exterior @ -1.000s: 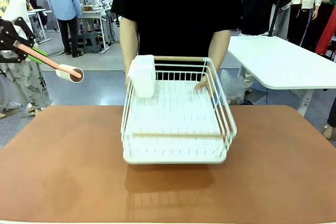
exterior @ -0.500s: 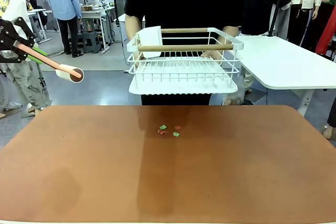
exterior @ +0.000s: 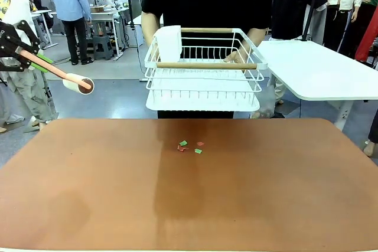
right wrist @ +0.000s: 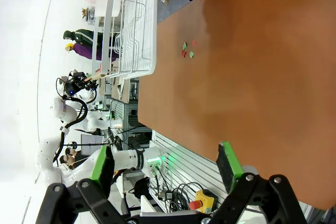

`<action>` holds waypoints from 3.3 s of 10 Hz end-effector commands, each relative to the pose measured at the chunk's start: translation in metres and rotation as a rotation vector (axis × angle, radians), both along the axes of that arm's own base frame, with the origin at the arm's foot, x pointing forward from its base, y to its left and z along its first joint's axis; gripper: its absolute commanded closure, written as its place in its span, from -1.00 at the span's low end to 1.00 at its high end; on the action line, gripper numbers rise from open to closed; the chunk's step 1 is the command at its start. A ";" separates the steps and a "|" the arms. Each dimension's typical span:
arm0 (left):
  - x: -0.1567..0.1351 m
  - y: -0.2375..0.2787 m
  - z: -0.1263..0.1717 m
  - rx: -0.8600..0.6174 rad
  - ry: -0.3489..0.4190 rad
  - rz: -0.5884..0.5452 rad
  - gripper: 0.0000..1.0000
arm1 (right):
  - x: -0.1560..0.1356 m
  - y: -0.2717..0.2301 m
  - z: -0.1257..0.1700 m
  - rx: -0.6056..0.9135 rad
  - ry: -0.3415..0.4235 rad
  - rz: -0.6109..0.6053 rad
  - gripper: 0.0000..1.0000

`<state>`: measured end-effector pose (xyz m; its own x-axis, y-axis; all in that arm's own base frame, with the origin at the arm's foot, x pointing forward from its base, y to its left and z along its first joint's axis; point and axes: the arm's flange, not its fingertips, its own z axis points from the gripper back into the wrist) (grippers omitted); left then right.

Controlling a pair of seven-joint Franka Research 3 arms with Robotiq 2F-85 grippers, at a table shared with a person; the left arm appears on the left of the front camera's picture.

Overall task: Clean the table.
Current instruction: Clean the table with the Lint Roller when the human lifts the Dish drying rack.

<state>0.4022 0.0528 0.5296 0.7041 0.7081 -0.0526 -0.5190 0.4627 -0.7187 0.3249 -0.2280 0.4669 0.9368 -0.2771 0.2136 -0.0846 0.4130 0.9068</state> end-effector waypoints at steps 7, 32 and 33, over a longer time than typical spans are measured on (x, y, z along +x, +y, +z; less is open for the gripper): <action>0.034 0.017 -0.030 0.121 -0.200 -0.548 0.58 | -0.001 -0.001 0.004 0.011 -0.020 0.003 -1.00; 0.135 -0.077 -0.240 -0.022 -0.136 -0.807 0.58 | -0.001 -0.001 0.004 0.011 -0.020 0.003 -1.00; 0.140 -0.074 -0.243 -0.022 -0.147 -0.779 0.58 | -0.001 -0.001 0.004 0.011 -0.020 0.003 -1.00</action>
<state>0.5356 -0.0241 0.2870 0.9996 -0.0201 0.0173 0.0263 0.6586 -0.7521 0.3249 -0.2281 0.4669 0.9368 -0.2772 0.2135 -0.0844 0.4133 0.9067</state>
